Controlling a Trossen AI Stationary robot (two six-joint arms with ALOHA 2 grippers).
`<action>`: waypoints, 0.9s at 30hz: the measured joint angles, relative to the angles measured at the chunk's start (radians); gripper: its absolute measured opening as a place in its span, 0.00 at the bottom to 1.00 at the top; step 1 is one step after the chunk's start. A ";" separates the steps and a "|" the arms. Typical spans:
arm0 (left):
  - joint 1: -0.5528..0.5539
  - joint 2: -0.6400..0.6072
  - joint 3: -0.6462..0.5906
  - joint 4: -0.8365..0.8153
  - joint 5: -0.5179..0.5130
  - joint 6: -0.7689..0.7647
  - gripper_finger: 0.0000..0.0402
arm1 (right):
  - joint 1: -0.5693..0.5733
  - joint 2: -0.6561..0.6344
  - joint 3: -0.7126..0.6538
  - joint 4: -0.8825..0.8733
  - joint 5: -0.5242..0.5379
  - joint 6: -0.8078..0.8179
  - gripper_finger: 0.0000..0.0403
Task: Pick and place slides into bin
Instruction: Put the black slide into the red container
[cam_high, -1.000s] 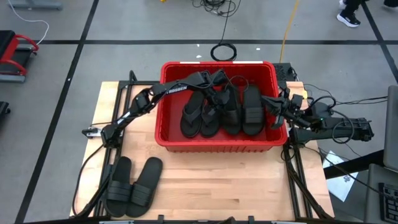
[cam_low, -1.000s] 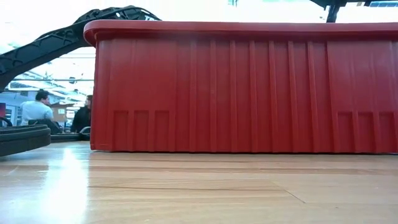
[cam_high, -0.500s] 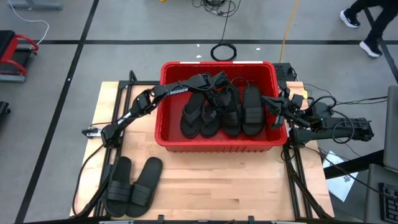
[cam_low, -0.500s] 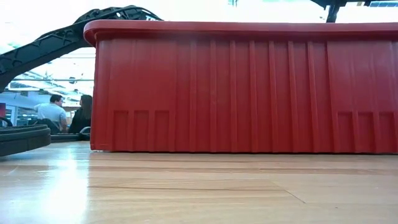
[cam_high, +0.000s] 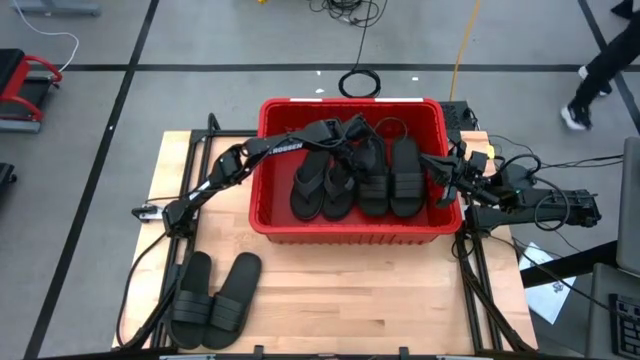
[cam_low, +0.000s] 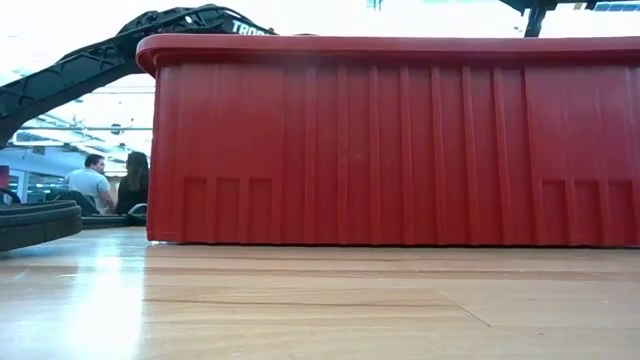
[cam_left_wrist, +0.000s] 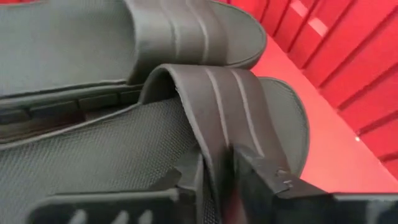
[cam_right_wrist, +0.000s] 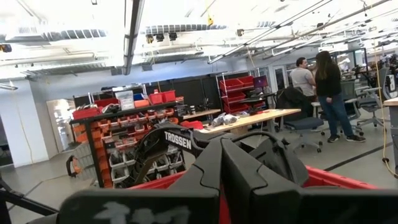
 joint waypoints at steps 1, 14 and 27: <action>0.001 0.000 0.000 0.001 0.000 -0.013 0.21 | 0.000 0.000 0.000 0.000 0.000 0.000 0.00; -0.020 -0.042 0.003 0.016 -0.093 -0.043 0.43 | 0.000 0.001 0.000 -0.002 0.000 0.000 0.00; -0.026 -0.196 0.004 0.004 -0.208 -0.039 0.42 | 0.000 0.001 0.000 -0.017 0.001 -0.008 0.00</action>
